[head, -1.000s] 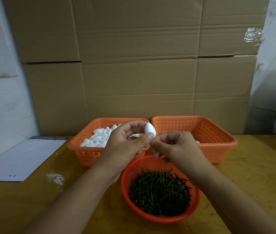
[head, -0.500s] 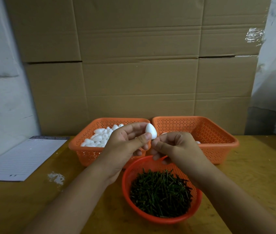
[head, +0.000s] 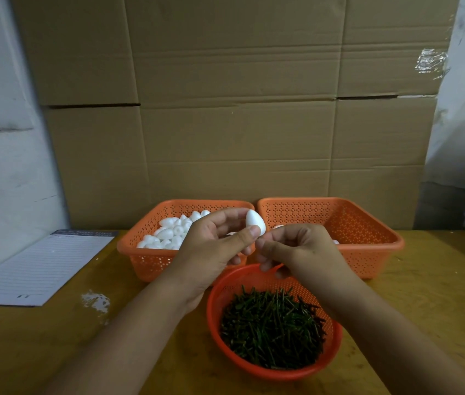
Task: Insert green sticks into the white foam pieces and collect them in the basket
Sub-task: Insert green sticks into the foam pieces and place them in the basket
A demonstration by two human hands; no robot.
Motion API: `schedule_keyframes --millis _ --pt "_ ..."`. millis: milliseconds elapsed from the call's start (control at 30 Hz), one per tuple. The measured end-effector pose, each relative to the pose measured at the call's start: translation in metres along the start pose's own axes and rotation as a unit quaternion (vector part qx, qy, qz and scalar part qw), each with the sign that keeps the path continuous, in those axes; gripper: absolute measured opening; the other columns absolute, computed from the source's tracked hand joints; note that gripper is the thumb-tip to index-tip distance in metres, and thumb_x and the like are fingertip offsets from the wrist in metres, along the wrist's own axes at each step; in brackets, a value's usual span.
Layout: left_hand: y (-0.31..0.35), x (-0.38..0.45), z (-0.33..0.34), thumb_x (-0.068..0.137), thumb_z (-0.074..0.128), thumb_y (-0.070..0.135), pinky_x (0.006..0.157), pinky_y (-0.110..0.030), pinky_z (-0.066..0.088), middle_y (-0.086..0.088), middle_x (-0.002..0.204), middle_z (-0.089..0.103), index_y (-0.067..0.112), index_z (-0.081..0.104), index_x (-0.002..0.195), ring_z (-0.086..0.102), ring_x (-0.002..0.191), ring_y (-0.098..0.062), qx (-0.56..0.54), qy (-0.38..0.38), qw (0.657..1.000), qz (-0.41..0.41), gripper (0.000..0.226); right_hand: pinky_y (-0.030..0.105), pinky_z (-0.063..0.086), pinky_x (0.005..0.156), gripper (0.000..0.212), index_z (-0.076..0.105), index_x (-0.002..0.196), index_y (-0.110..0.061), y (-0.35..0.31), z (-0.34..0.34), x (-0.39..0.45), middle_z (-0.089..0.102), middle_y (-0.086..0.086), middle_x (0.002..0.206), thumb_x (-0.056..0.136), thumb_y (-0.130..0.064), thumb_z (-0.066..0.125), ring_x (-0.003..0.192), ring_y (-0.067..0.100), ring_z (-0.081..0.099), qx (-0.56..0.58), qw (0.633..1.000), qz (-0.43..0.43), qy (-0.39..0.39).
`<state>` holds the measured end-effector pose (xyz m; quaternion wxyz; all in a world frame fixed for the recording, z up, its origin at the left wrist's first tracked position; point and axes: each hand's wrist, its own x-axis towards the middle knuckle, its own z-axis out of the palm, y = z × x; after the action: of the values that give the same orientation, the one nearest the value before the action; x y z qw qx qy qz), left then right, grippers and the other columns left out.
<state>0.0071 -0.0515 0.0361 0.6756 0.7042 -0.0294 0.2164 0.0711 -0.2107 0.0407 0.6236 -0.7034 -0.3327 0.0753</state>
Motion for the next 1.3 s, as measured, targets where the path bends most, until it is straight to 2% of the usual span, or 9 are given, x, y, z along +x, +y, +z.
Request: schedule_keyframes --millis 100,300,533,933,1167,1300 --pt "0.0008 0.0 -0.0009 0.086 0.073 0.021 0.061 -0.021 0.048 -0.007 0.098 0.072 0.016 0.069 0.118 0.059 0.073 -0.011 -0.005 -0.009 1.0 -0.003 0.033 0.018 0.051 0.054 0.012 0.076 0.084 -0.01 0.0 -0.0008 -0.0004 0.076 0.007 0.076 0.092 -0.015 0.068 0.066 0.014 0.071 0.013 1.0 0.009 -0.008" --pt "0.0 0.0005 -0.002 0.077 0.075 0.031 0.061 -0.022 0.048 -0.006 0.093 0.071 0.018 0.071 0.116 0.06 0.074 -0.011 -0.02 -0.01 1.0 -0.007 0.042 0.019 0.051 0.056 0.012 0.075 0.085 -0.012 -0.0007 -0.0003 -0.0005 0.075 0.004 0.076 0.093 -0.017 0.067 0.067 0.012 0.07 0.013 1.0 0.015 -0.014" --pt "-0.0011 0.001 -0.0031 0.076 0.076 0.031 0.06 -0.021 0.048 -0.004 0.086 0.068 0.019 0.073 0.113 0.06 0.071 -0.009 -0.05 -0.005 0.998 -0.025 0.039 0.018 0.051 0.056 0.02 0.077 0.083 -0.012 -0.0027 0.0015 -0.0008 0.076 0.006 0.078 0.095 -0.021 0.064 0.069 0.012 0.071 0.031 0.998 0.039 -0.036" --pt "0.0002 -0.0006 0.0014 0.076 0.075 0.029 0.059 -0.02 0.048 0.001 0.086 0.07 0.015 0.069 0.117 0.059 0.07 -0.008 -0.044 -0.002 0.999 -0.02 0.043 0.017 0.051 0.054 0.015 0.078 0.081 -0.011 0.0013 0.0026 0.0002 0.075 0.006 0.072 0.091 -0.016 0.069 0.062 0.01 0.069 0.018 1.0 0.016 0.0" --pt "-0.0001 -0.0003 0.0012 0.074 0.076 0.032 0.06 -0.022 0.048 0.001 0.094 0.073 0.016 0.07 0.117 0.06 0.071 -0.008 -0.034 0.003 0.999 -0.014 0.046 0.018 0.05 0.053 0.015 0.079 0.076 -0.015 0.0018 0.0041 0.0011 0.074 0.006 0.068 0.089 -0.016 0.072 0.06 0.01 0.066 0.012 1.0 0.012 0.015" --pt "0.0003 -0.0002 -0.0007 0.074 0.077 0.032 0.06 -0.021 0.049 0.0 0.09 0.072 0.018 0.071 0.115 0.06 0.071 -0.008 -0.046 0.003 0.999 -0.016 0.044 0.017 0.05 0.052 0.011 0.077 0.078 -0.013 0.001 0.0041 0.0011 0.073 0.007 0.068 0.088 -0.017 0.073 0.059 0.011 0.065 0.023 0.999 0.013 0.021"
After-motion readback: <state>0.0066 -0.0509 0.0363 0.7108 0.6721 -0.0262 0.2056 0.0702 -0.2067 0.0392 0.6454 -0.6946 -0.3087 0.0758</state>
